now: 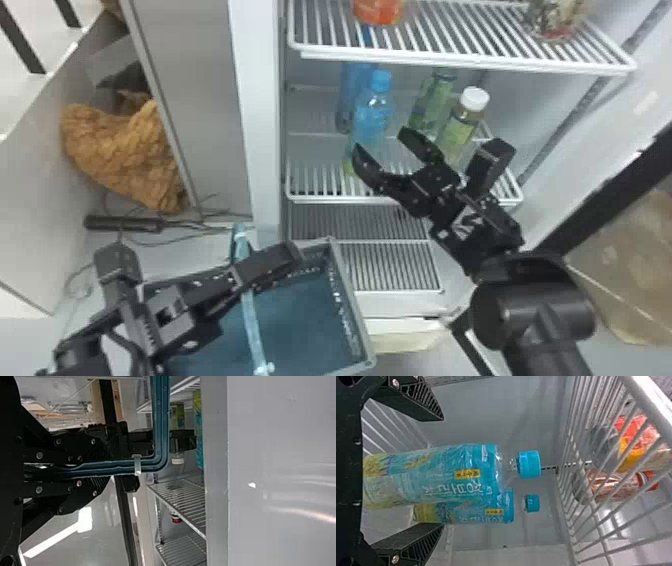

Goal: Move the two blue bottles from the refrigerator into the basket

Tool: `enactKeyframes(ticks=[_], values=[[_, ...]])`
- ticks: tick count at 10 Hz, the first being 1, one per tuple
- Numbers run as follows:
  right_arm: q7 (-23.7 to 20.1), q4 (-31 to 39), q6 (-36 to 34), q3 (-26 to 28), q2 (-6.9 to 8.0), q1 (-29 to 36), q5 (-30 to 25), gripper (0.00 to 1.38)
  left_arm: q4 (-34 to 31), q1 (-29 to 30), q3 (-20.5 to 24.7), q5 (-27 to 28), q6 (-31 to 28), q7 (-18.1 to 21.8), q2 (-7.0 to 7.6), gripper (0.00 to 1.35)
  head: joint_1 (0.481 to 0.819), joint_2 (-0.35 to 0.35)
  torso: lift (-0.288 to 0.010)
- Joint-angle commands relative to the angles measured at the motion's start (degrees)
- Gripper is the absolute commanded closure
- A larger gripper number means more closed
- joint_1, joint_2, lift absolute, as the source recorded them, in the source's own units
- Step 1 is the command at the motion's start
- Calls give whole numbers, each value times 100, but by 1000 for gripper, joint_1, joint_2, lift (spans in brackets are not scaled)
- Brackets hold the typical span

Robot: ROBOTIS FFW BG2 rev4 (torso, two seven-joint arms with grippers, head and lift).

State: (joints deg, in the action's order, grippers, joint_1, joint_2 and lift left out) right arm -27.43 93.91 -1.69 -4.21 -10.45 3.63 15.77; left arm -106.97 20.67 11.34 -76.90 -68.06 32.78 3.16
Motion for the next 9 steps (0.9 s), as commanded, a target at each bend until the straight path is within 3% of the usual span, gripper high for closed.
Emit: enactKeyframes(ticks=[1, 3, 4, 5, 6, 7, 8, 9], values=[[27, -188, -69, -70, -1, -166, 0, 104, 3, -15, -2, 0, 0, 1, 0, 1197, 695, -125, -220], [36, -342, -182, -173, -10, -363, 0, 173, 17, -43, -25, 0, 0, 1, 0, 1199, 695, -117, -220], [36, -427, -308, -242, -36, -476, 23, 318, 17, -57, -25, 0, 0, 1, 0, 1197, 695, -113, -220], [36, -497, -323, -322, -63, -560, 57, 693, 31, -71, -37, 0, 0, 1, 0, 1199, 695, -111, -220], [36, -483, -463, -333, -63, -574, 80, 946, 31, -85, -37, 0, 0, 1, 0, 1199, 695, -105, -220], [27, -398, -716, -333, -63, -560, 46, 1050, 31, -85, -37, 0, 0, 1, 0, 1199, 695, -99, -220], [36, -300, -787, -310, -63, -532, -46, 1306, 31, -85, -37, 0, 0, 9, 0, 1199, 695, -96, -220], [36, -300, -787, -287, -72, -504, -46, 1283, 31, -99, -48, 0, 0, 9, 0, 1199, 695, -94, -220]])
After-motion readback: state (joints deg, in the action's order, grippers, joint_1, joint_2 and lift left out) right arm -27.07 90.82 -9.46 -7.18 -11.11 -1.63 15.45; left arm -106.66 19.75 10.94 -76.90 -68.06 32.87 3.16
